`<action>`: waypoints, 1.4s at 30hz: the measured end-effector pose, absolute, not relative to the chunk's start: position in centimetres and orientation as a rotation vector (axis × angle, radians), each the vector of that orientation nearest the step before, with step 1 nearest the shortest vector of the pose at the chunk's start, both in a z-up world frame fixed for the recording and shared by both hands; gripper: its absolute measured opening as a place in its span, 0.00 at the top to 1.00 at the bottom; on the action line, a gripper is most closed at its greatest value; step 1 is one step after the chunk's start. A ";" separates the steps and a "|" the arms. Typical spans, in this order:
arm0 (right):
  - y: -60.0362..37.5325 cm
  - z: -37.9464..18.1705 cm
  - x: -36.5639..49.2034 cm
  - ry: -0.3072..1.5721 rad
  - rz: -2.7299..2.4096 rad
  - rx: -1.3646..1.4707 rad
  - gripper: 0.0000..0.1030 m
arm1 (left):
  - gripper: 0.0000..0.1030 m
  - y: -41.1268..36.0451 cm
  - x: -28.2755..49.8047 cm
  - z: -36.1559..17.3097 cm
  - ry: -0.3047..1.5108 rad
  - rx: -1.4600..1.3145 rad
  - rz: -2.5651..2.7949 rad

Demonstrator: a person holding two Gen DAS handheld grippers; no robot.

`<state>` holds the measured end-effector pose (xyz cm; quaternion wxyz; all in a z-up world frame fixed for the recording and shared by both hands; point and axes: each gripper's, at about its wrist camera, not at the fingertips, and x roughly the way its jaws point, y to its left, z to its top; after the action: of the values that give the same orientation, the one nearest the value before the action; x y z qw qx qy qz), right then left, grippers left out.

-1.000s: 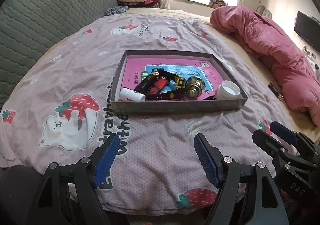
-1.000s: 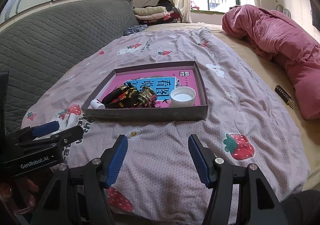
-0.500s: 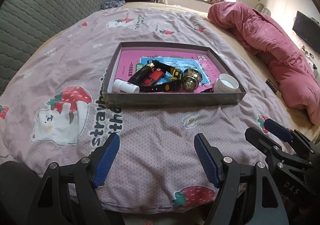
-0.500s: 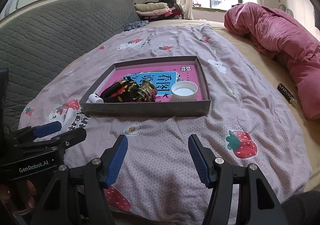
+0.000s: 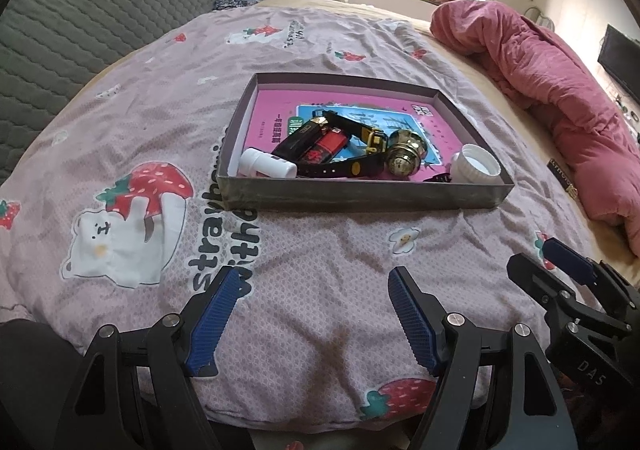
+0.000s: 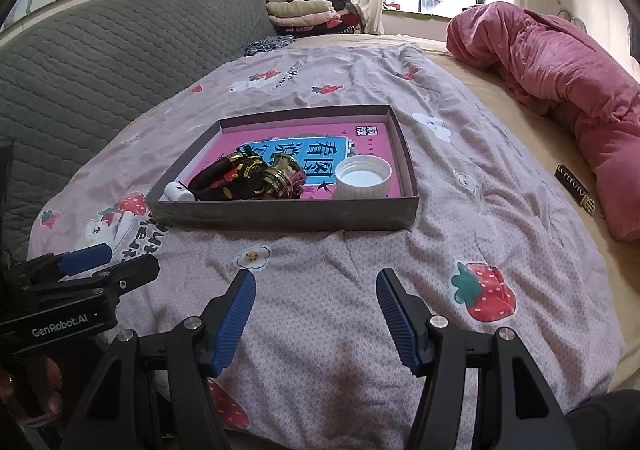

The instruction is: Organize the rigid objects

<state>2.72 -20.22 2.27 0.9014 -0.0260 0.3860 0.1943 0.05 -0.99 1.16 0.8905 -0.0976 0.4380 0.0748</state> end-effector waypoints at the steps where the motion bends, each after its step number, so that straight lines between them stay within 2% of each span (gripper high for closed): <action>1: -20.2 2.2 2.8 0.797 0.401 -0.056 0.39 | 0.24 -0.9 0.1 1.1 0.912 -0.207 0.155; 42: -19.7 1.4 3.3 0.829 0.419 -0.050 0.39 | 0.24 -0.7 1.2 0.0 0.931 -0.219 0.166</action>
<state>3.28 -19.69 1.44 0.8938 -0.0243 0.3998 0.2020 1.17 -0.72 0.01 0.8846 -0.1051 0.4472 0.0798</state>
